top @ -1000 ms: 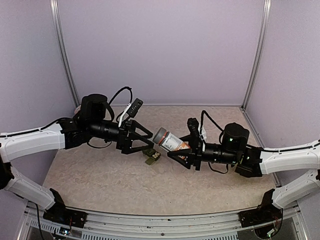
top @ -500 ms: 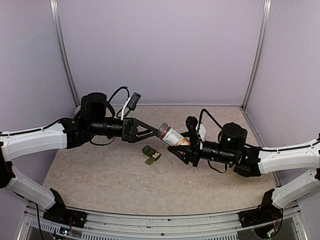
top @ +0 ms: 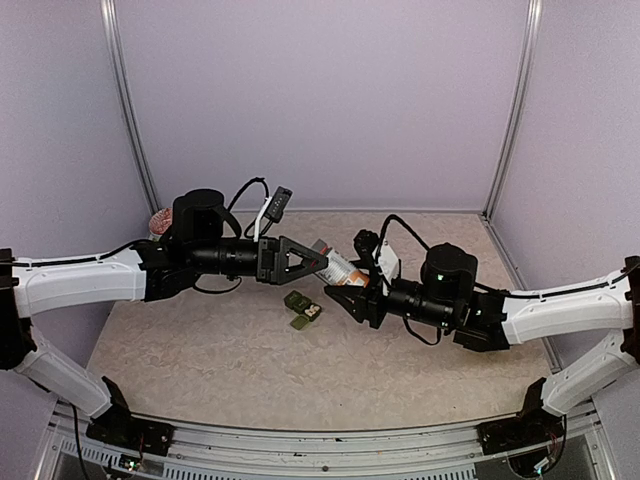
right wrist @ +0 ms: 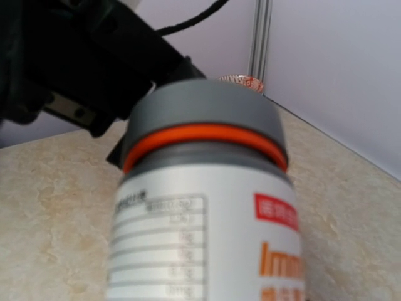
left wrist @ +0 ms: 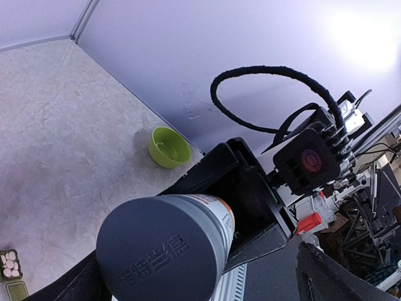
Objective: Sort the pills into containers
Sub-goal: Screw the lid of the pill bottle onto the pill bottle.
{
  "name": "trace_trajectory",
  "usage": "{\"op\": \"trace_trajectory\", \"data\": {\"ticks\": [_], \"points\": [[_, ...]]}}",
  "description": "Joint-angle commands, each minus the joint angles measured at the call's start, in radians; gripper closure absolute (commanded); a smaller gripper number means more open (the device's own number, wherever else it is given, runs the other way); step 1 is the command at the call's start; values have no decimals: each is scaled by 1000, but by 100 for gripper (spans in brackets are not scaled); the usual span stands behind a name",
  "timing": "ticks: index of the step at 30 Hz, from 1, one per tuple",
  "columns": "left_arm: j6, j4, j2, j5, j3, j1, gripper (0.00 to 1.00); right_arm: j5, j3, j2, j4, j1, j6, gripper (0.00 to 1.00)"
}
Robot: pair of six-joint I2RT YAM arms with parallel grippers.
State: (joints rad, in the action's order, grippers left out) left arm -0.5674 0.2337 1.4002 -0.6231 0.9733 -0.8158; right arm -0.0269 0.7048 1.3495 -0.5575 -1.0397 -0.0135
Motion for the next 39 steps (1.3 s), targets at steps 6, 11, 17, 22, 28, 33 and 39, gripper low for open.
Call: {"op": "trace_trajectory", "data": {"ticks": [6, 11, 17, 22, 28, 33, 39], "points": [[-19, 109, -4, -14, -16, -22, 1, 20, 58, 80, -2, -32, 16, 84], [-27, 137, -1, -20, -19, -26, 1, 12, 75, 135, -10, -59, 14, 85], [-17, 139, -10, -6, -21, -29, 1, 0, 95, 180, -4, -78, 14, 85], [-8, 130, -18, 5, -23, -31, 1, -12, 100, 194, -6, -85, 10, 86], [11, 66, -40, 82, -25, -24, 1, 41, 69, 126, -15, -85, 20, 86], [-27, 11, -48, 140, -33, -7, 1, 168, 36, 42, -7, -85, 81, 87], [-61, 35, -47, 144, -52, -3, 1, 266, 39, 32, 1, -85, 110, 88]]}}
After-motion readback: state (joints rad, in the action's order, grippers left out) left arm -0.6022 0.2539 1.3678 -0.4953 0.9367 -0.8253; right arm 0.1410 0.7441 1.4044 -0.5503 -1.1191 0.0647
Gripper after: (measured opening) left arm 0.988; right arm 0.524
